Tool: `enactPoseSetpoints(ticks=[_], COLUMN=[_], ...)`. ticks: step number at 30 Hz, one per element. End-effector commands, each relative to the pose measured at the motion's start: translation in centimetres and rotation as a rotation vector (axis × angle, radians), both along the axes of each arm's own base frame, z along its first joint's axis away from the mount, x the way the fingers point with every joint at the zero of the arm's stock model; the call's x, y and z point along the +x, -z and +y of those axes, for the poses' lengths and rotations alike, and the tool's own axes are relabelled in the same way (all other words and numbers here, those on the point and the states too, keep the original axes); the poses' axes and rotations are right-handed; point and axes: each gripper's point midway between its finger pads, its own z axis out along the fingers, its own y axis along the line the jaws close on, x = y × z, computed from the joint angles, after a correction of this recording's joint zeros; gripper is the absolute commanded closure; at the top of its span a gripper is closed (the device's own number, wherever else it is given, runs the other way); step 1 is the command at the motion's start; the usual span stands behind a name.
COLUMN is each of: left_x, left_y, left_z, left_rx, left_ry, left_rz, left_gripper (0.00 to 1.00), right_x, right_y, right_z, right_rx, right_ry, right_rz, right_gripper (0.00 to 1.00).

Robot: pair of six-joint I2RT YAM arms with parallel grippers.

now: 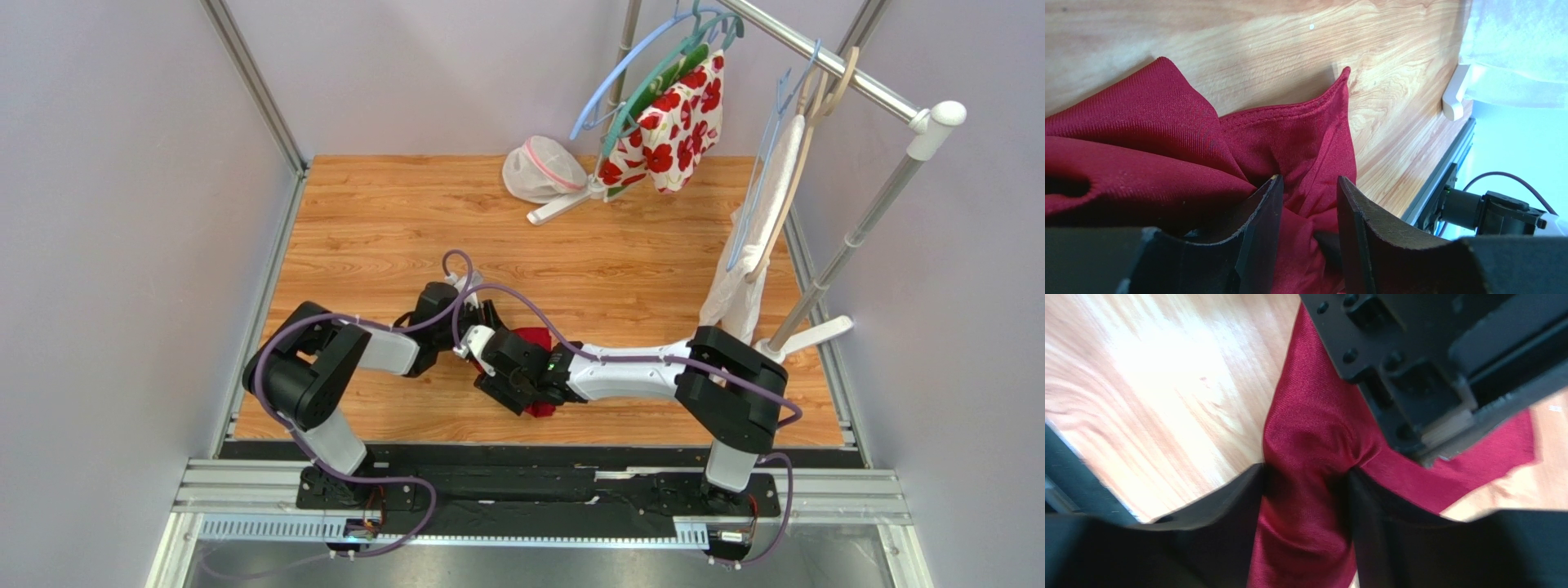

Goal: Fold the napkin, place the utensils inside, and roll it up
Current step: Roll the napkin with the utensil

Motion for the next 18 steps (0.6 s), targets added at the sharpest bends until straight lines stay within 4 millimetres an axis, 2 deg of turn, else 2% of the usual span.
enactPoseSetpoints(ticks=[1,3,4,6,7,8,9,10,11,12,13,14,16,18], left_x=[-1.9,-2.0,-1.5,-1.7,-0.6,-1.0,0.3,0.7,0.3,1.5,1.7,1.6,2.3,1.9], left_y=[0.8,0.5,-0.5,-0.8,-2.2,-2.0,-3.0,-4.1,-3.9,-5.0,-5.5,-5.3,-5.2,-4.6], left_z=[1.3,1.9,2.1,3.0,3.5,4.5,5.1,5.7,6.7,7.6,8.4,9.2,11.5,13.3], left_rx=[0.084,0.107,0.111,0.158,0.178,0.232,0.268,0.293,0.346,0.367,0.383,0.401,0.410,0.427], left_ry=[0.001,-0.015,-0.036,-0.063,-0.106,-0.117,-0.164,-0.174,-0.184,-0.225,-0.241,-0.256,-0.338,-0.392], left_rz=[0.041,0.042,0.008,0.010,-0.042,-0.027,-0.067,-0.105,-0.077,-0.103,-0.109,-0.084,-0.050,-0.027], left_gripper=[0.52,0.51,0.50,0.50,0.49,0.48,0.45,0.44,0.43,0.43,0.43,0.43,0.42,0.42], right_x=[-5.4,-6.4,-6.9,-7.1,-7.6,-7.6,-7.6,-8.1,-8.0,-7.9,-8.2,-8.2,-8.5,-8.3], right_y=[7.1,7.7,7.8,7.8,7.9,7.9,8.0,8.1,8.2,8.2,8.1,8.2,8.0,7.9], right_z=[-4.5,-4.7,-4.7,-4.5,-4.7,-4.7,-4.7,-4.8,-5.0,-4.9,-4.8,-5.2,-4.7,-4.6], right_rx=[-0.154,-0.143,-0.134,-0.113,-0.106,-0.094,-0.080,-0.069,-0.062,-0.049,-0.036,-0.035,0.011,0.056], right_ry=[-0.004,-0.012,-0.018,-0.014,-0.019,-0.014,-0.014,-0.021,-0.014,-0.018,-0.026,-0.023,-0.041,-0.035], right_rz=[0.282,0.337,0.361,0.379,0.406,0.418,0.426,0.451,0.462,0.465,0.485,0.495,0.525,0.552], right_gripper=[0.52,0.57,0.58,0.63,0.65,0.66,0.67,0.67,0.68,0.68,0.68,0.68,0.68,0.69])
